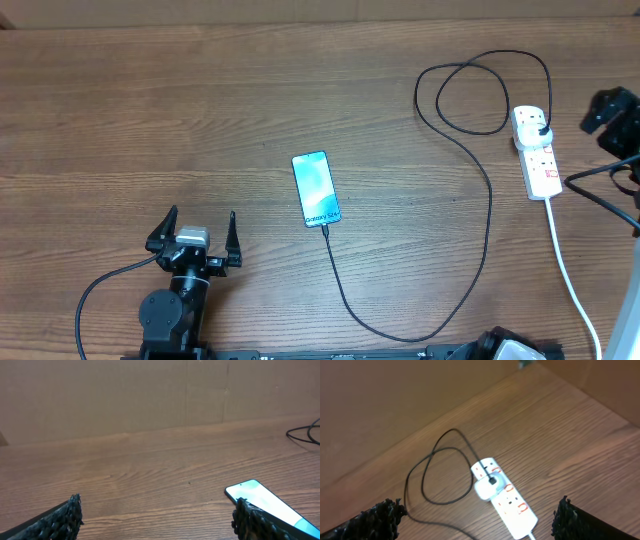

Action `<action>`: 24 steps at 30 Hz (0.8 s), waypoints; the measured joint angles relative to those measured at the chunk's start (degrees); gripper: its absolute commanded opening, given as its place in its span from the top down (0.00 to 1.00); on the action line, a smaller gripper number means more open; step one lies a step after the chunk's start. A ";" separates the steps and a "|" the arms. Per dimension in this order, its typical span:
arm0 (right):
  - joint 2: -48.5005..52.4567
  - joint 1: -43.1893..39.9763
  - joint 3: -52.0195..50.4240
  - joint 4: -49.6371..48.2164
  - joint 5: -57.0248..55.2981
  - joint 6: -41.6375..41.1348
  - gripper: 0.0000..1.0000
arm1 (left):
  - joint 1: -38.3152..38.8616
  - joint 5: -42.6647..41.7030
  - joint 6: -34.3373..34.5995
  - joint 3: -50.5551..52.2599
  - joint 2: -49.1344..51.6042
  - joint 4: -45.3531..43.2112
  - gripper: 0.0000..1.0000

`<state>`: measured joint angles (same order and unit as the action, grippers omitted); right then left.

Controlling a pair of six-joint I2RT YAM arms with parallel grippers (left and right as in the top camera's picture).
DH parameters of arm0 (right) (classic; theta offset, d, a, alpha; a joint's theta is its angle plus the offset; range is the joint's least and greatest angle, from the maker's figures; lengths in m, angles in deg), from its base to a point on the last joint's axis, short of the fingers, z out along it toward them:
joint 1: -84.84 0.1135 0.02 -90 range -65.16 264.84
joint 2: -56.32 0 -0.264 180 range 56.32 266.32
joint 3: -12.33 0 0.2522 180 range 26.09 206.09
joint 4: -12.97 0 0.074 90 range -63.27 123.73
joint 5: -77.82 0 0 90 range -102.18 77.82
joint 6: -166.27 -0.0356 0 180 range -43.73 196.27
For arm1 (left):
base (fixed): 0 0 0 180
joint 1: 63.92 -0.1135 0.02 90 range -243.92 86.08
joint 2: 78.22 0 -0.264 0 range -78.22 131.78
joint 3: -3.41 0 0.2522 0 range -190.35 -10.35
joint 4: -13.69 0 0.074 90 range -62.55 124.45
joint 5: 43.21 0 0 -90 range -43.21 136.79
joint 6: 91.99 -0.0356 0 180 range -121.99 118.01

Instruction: Plug charger to phone and switch on socket

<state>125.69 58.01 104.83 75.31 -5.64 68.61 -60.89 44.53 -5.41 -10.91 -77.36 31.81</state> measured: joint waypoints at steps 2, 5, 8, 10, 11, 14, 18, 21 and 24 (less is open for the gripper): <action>0.02 1.68 0.00 0.07 0.00 0.02 0.00 | 0.00 0.00 0.00 0.00 0.00 0.00 0.00; 0.02 4.48 -0.37 -0.15 -1.05 0.02 0.00 | 0.00 0.00 0.00 0.00 0.00 0.00 0.00; 0.02 7.21 -1.18 -0.09 -3.82 0.02 0.00 | 0.00 0.00 0.00 0.00 0.00 -0.02 0.00; 0.02 8.90 -1.36 0.74 -5.62 0.02 0.00 | 0.00 0.00 0.00 0.00 0.00 0.00 0.00; 0.02 9.68 -1.46 1.22 -6.34 0.04 0.00 | 0.00 0.00 0.00 0.00 0.00 0.00 0.00; 0.00 12.57 -3.67 0.22 -8.28 0.35 0.00 | 0.00 0.00 0.00 0.00 0.00 0.00 0.00; 0.00 15.87 -10.99 -5.46 -9.07 1.77 0.00 | 0.00 0.00 0.00 0.00 0.00 -0.02 0.00; -0.04 17.97 -19.63 -12.76 -8.94 2.43 0.00 | 0.00 0.02 0.00 0.02 0.00 0.00 0.00; -0.63 19.43 -29.09 -21.03 -7.54 3.04 0.00 | 0.00 0.17 0.00 0.02 0.00 -0.02 0.00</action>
<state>125.05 77.44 75.74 54.29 -13.18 71.65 -60.89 44.70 -5.41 -10.89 -77.36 31.79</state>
